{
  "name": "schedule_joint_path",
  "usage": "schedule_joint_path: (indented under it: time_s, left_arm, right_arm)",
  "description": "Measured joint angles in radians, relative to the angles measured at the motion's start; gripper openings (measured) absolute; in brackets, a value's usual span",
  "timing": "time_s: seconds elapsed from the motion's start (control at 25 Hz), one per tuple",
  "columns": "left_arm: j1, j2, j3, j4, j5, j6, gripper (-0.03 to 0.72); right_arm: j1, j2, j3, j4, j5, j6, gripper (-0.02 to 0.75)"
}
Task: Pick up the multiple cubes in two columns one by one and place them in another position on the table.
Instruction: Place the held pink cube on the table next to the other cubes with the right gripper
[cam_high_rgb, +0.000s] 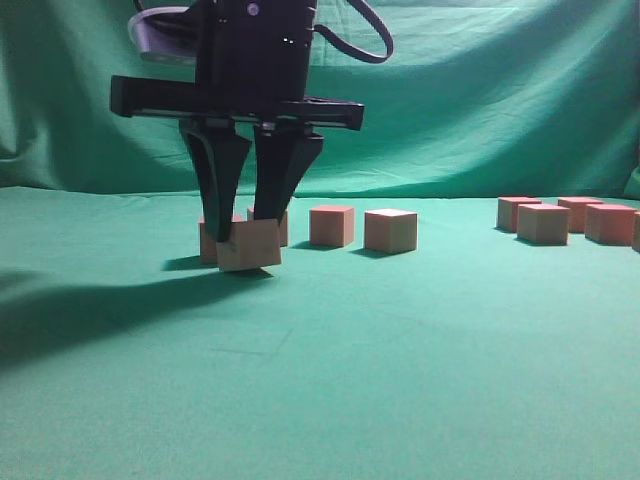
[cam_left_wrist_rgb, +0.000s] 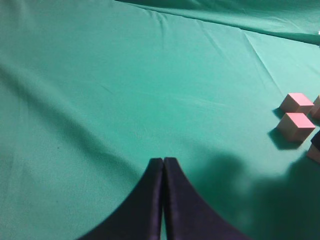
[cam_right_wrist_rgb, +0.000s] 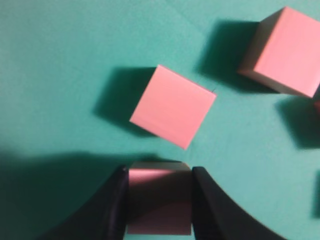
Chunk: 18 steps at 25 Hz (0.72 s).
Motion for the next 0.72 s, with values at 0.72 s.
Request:
schedule_joint_path:
  time_s: [0.72]
  left_arm:
    - [0.000,0.000,0.000,0.000,0.000,0.000,0.000]
  right_arm:
    - [0.000,0.011,-0.006,-0.014,-0.033,0.000,0.368]
